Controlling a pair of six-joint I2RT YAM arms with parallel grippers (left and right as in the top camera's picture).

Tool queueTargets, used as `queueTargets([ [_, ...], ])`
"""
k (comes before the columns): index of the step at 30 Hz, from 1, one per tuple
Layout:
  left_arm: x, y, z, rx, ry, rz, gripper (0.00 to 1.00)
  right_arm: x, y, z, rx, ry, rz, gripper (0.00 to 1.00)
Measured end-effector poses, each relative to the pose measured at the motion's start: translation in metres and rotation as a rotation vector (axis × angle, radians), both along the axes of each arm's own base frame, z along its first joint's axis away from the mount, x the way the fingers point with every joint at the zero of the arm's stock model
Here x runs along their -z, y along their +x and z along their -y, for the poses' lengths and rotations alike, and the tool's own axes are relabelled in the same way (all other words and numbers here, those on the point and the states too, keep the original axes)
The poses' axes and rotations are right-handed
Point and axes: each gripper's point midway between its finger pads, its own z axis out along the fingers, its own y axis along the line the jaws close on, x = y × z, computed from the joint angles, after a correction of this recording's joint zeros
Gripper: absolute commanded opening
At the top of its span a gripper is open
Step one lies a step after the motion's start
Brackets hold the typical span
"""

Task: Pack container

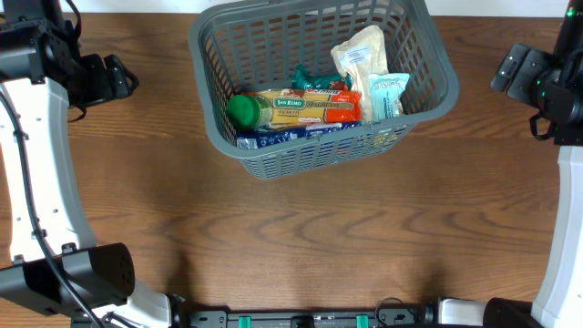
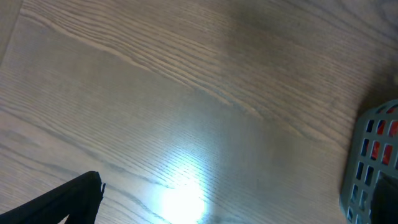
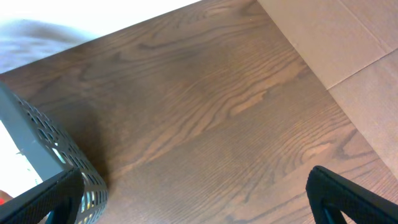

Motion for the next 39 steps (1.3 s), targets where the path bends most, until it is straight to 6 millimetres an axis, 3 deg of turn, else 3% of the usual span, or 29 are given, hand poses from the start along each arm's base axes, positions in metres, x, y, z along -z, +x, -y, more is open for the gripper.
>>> queueTargets([
  [28, -0.007, 0.002, 0.0, 0.003, 0.007, 0.03, 0.99, 0.0, 0.0, 0.0, 0.0, 0.0, 0.0, 0.99],
  [32, -0.037, -0.01, 0.004, 0.008, 0.021, 0.122, 0.99, 0.0, 0.0, 0.0, 0.0, 0.0, 0.0, 0.99],
  [39, -0.143, -0.077, 0.029, 0.042, 0.079, 0.452, 0.99, 0.0, 0.0, 0.0, 0.0, 0.0, 0.0, 0.99],
])
